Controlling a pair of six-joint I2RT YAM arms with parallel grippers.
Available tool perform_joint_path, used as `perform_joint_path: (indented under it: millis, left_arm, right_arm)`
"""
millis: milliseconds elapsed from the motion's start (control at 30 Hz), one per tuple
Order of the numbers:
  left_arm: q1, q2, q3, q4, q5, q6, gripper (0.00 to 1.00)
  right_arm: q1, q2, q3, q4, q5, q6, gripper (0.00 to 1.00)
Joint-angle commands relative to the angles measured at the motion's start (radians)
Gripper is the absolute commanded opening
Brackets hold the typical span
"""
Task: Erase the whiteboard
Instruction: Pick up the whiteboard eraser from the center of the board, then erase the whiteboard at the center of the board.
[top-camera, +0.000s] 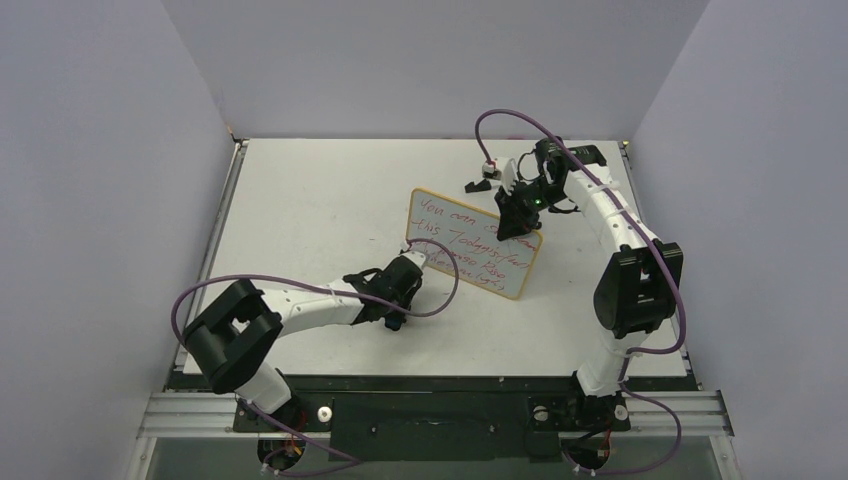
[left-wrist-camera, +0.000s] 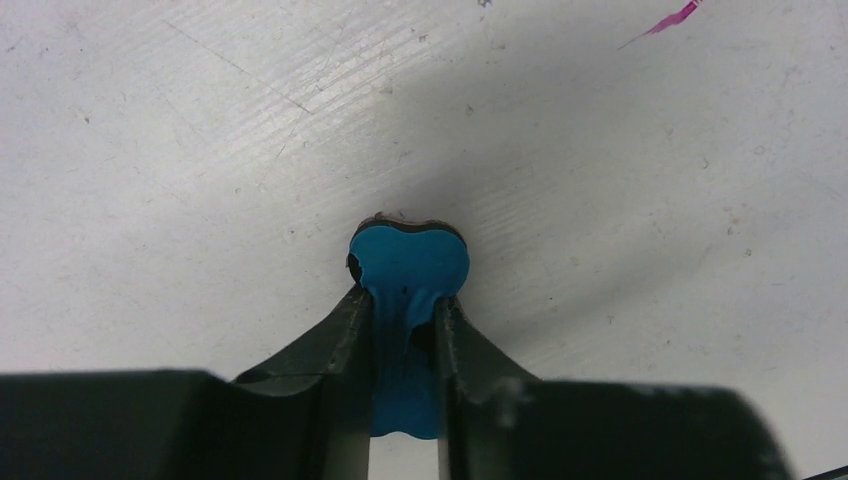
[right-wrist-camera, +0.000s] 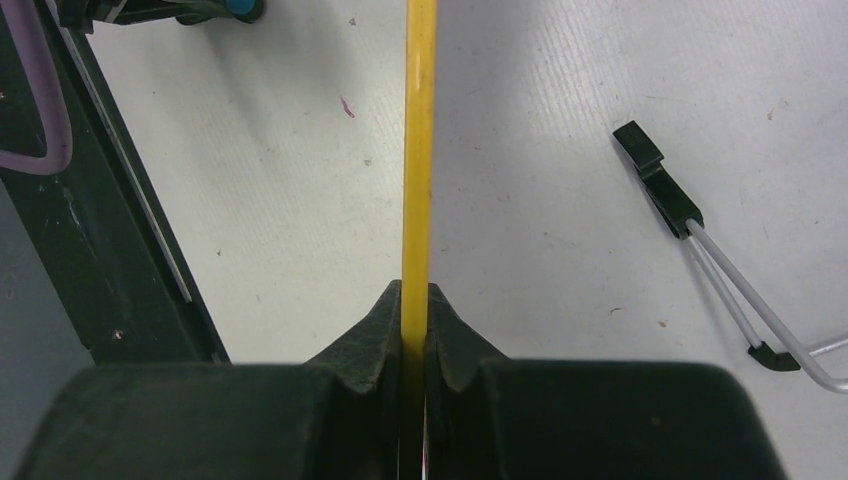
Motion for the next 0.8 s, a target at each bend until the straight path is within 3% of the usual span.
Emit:
perform_joint_path:
  millis: [0,167,467,600,767]
  left_arm:
    - [-0.002,0.032,0.004,-0.046,0.045,-0.004,0.02]
    - [-0.002,-0.147,-0.052,0.011,0.015,-0.006,0.00]
    - [0.018,-0.681,-0.298,0.443,-0.043,0.065,0.00]
    - [0.055,-0.792,-0.411,0.585,-0.067,0.058,0.00]
    - [0.114,-0.815,-0.469,0.771,-0.060,0.037,0.00]
  right_arm:
    - [0.003,-0.024,-0.005,-0.028,-0.013,-0.032,0.00]
    - [0.003,-0.032,-0.018,-0.048,-0.009,-0.063,0.00]
    - [0.013,-0.129,-0.145,-0.068,-0.036,-0.201,0.00]
    - [0.039,-0.169,-0.207,-0.033,-0.031,-0.184,0.00]
    - [0.078,-0.231,-0.282,0.075,0.007,-0.102,0.00]
